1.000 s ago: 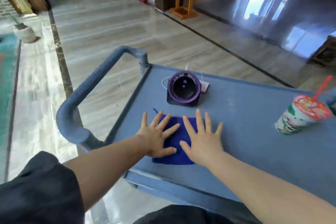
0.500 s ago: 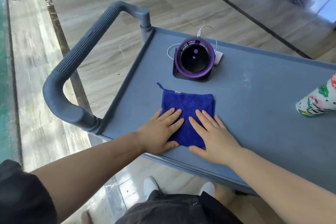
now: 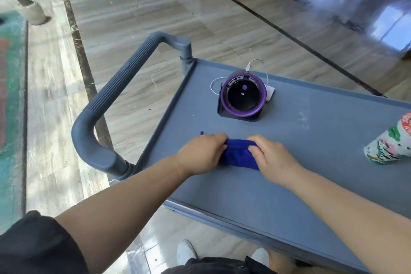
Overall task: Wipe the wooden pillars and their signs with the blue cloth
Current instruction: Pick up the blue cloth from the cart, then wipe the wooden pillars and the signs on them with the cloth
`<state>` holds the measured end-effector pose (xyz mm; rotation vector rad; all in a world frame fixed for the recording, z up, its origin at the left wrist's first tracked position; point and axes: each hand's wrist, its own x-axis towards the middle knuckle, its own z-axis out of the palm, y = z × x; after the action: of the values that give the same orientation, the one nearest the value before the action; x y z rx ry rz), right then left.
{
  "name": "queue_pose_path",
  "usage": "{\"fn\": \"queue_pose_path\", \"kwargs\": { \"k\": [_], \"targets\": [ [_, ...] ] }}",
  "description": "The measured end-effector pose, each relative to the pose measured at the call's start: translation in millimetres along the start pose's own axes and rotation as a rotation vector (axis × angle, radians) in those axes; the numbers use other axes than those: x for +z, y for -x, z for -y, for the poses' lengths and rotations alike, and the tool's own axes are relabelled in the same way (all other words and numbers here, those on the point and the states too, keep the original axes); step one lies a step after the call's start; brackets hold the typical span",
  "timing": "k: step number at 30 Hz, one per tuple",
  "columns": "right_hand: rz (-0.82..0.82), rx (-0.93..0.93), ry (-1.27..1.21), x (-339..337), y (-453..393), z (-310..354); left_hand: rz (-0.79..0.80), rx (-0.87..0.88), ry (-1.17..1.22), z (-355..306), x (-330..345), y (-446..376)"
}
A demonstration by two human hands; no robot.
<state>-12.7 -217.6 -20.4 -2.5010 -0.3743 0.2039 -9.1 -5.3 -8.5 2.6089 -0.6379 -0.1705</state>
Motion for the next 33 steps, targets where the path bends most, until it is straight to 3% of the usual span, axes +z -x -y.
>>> {"fn": "queue_pose_path", "kwargs": {
  "k": [3,5,8,11,15,19,23,28,33],
  "targets": [
    [0.054,0.119,-0.240,-14.9,-7.9,13.3,0.022,-0.036,0.184,1.8,-17.5,4.2],
    [0.140,0.236,-0.583,-21.6,-8.8,21.7,0.150,-0.084,0.324,3.9,-30.0,8.2],
    [0.416,0.291,-1.054,-29.0,-9.9,29.1,0.224,-0.120,0.370,7.3,-47.1,13.5],
    [0.629,0.268,-1.227,-25.7,-20.8,41.6,0.161,-0.177,0.349,12.1,-62.4,18.6],
    [0.708,0.239,-1.262,-8.0,-54.3,81.7,0.015,-0.347,0.373,19.5,-90.4,43.7],
    [0.825,0.029,-1.314,17.0,-95.6,160.5,-0.228,-0.582,0.237,25.6,-146.9,96.9],
    [0.917,-0.406,-1.176,16.3,-100.2,297.8,-0.392,-0.830,-0.040,1.8,-243.4,192.9],
    [1.098,-0.760,-1.115,-20.4,-42.5,450.1,-0.601,-1.094,-0.375,-104.8,-328.1,305.8],
    [1.204,-1.094,-1.054,-58.0,43.2,530.8,-0.754,-1.295,-0.542,-219.0,-341.8,382.8]
  ]
}}
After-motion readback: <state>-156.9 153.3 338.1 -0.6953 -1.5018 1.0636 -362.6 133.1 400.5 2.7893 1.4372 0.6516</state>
